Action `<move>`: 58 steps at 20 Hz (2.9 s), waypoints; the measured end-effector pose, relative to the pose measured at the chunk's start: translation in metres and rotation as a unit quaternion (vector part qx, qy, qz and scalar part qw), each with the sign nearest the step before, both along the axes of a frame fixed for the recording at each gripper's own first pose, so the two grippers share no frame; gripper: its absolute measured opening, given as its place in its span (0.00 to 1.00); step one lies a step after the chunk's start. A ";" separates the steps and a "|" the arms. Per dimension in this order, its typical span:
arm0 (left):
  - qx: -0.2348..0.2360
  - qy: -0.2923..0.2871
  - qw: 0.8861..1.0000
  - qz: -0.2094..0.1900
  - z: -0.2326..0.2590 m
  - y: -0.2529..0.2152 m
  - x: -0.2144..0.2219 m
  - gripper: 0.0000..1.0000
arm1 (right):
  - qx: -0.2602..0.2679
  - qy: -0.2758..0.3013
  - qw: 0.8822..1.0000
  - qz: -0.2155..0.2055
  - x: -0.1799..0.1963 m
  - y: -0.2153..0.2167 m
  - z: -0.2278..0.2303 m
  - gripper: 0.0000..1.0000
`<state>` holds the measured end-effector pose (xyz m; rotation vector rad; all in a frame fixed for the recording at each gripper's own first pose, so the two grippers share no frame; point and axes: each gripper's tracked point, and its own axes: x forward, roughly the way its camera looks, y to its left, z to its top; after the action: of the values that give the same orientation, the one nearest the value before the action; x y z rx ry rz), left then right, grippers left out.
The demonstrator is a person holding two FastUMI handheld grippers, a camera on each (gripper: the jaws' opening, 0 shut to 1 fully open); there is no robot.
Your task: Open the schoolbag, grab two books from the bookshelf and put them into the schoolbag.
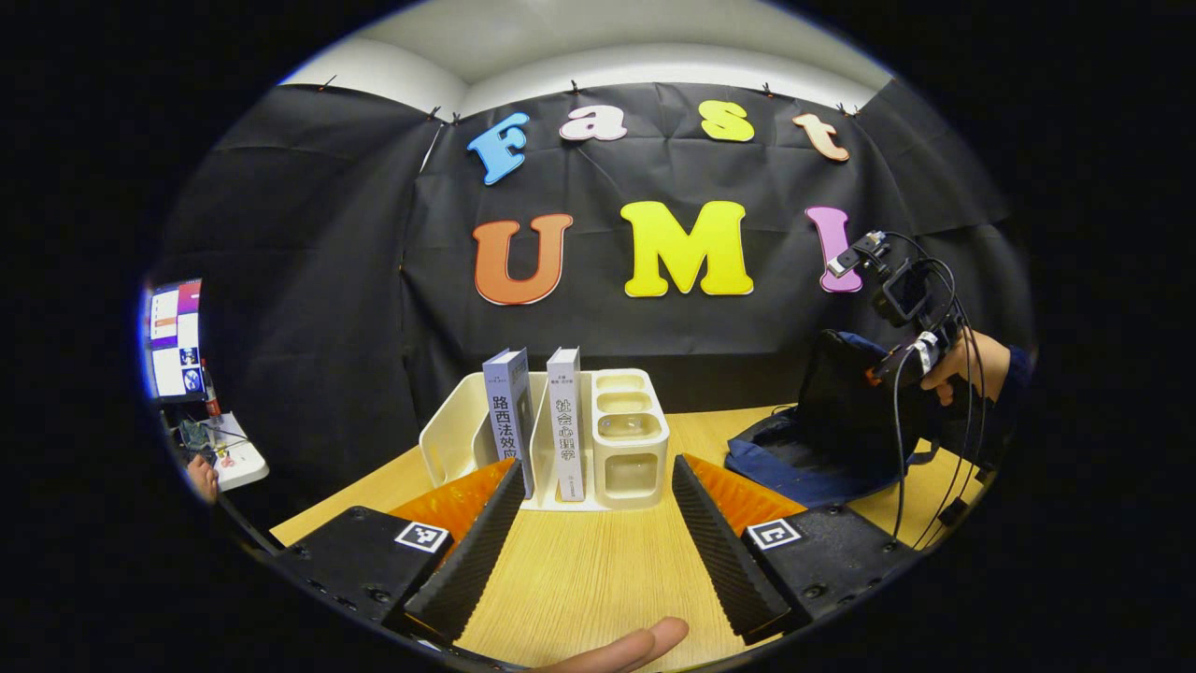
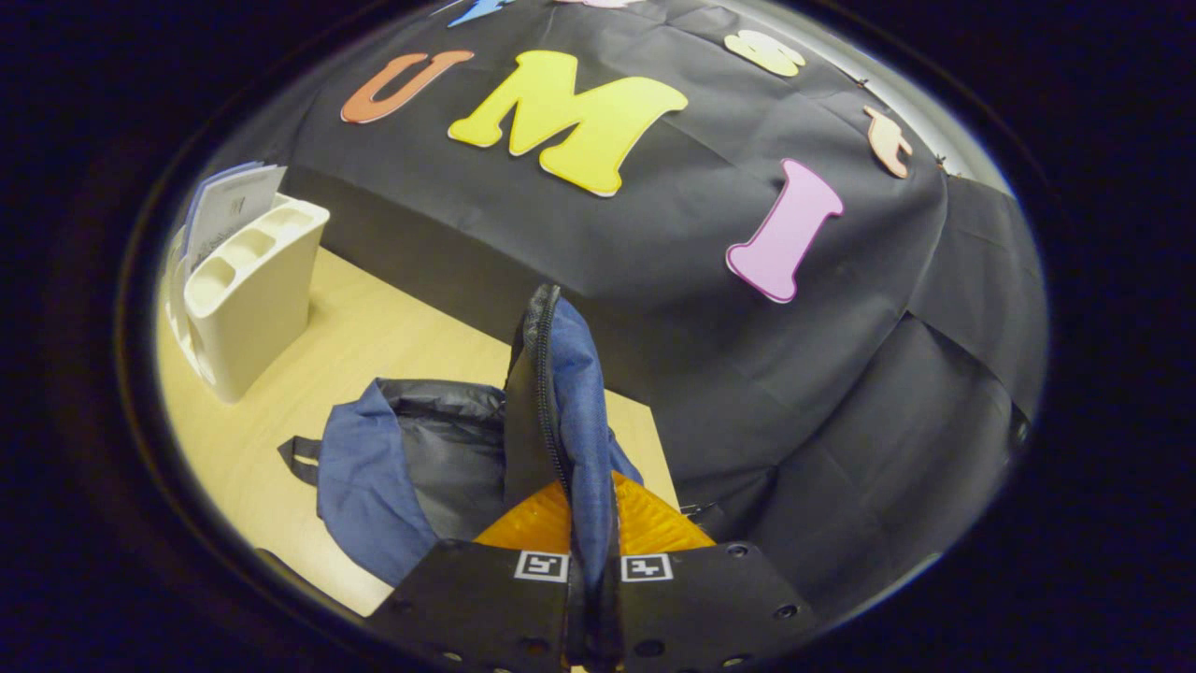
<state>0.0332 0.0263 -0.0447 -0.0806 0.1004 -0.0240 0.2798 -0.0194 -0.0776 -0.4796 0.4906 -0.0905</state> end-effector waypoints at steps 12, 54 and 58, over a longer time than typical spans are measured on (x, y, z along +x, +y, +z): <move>0.013 0.055 0.998 0.006 0.005 0.028 0.081 0.99 | 0.055 0.004 0.997 0.057 0.018 -0.036 0.011 0.06; 0.077 0.440 0.893 -0.051 -0.030 0.029 0.277 0.44 | 0.197 0.007 0.972 0.125 -0.010 -0.053 -0.015 0.06; 0.082 0.420 0.902 -0.054 -0.014 0.027 0.242 0.44 | 0.193 0.009 0.973 0.129 -0.015 -0.046 -0.019 0.06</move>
<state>0.2750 0.0537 -0.0590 0.0893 0.9743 -0.0912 0.2653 -0.0652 -0.0965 -0.1589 0.4458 0.2567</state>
